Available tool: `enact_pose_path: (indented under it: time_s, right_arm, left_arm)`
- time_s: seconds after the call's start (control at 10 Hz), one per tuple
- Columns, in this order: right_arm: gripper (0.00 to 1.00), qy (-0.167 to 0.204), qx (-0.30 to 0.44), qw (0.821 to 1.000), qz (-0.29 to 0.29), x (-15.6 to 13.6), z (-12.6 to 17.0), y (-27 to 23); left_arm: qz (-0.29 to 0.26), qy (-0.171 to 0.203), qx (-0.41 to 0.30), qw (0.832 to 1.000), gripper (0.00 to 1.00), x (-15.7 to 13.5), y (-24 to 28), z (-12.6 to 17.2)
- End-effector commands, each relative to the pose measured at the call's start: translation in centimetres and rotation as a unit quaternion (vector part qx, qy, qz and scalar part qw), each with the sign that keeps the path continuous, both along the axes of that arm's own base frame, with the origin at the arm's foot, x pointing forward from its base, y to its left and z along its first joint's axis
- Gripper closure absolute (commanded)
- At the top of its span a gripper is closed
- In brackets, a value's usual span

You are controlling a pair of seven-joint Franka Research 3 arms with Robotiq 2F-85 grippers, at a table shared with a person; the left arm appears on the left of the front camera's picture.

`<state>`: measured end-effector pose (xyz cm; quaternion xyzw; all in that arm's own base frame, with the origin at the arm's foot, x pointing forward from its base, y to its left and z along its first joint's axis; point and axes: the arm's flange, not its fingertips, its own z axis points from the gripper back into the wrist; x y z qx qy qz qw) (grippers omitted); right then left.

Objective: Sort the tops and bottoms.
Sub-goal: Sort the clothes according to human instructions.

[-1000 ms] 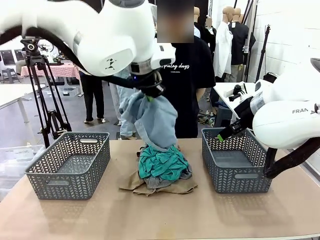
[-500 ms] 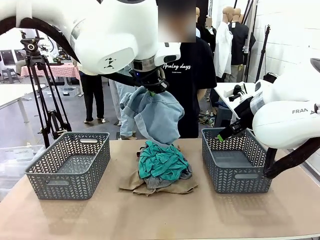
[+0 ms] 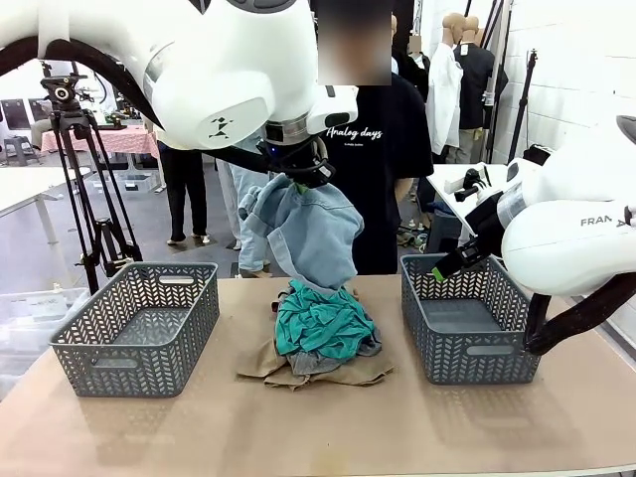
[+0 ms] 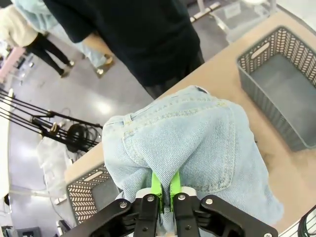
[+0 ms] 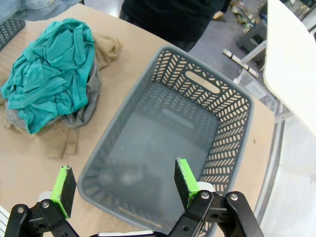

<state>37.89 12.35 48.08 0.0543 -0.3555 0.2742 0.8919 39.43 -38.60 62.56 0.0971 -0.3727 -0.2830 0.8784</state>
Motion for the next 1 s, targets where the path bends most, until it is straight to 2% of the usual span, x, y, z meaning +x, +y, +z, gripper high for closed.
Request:
enact_pose_path:
  time_s: [0.0,0.9]
  right_arm:
    - [0.00,-0.003,0.003,1.000,-0.002,0.23,-0.21,-0.01]
    - [0.00,-0.003,0.003,1.000,-0.002,0.23,-0.21,-0.01]
  left_arm:
    - [-0.003,-0.001,-0.001,1.000,1.00,-0.11,0.20,0.69]
    - [-0.003,-0.001,-0.001,1.000,1.00,-0.11,0.20,0.69]
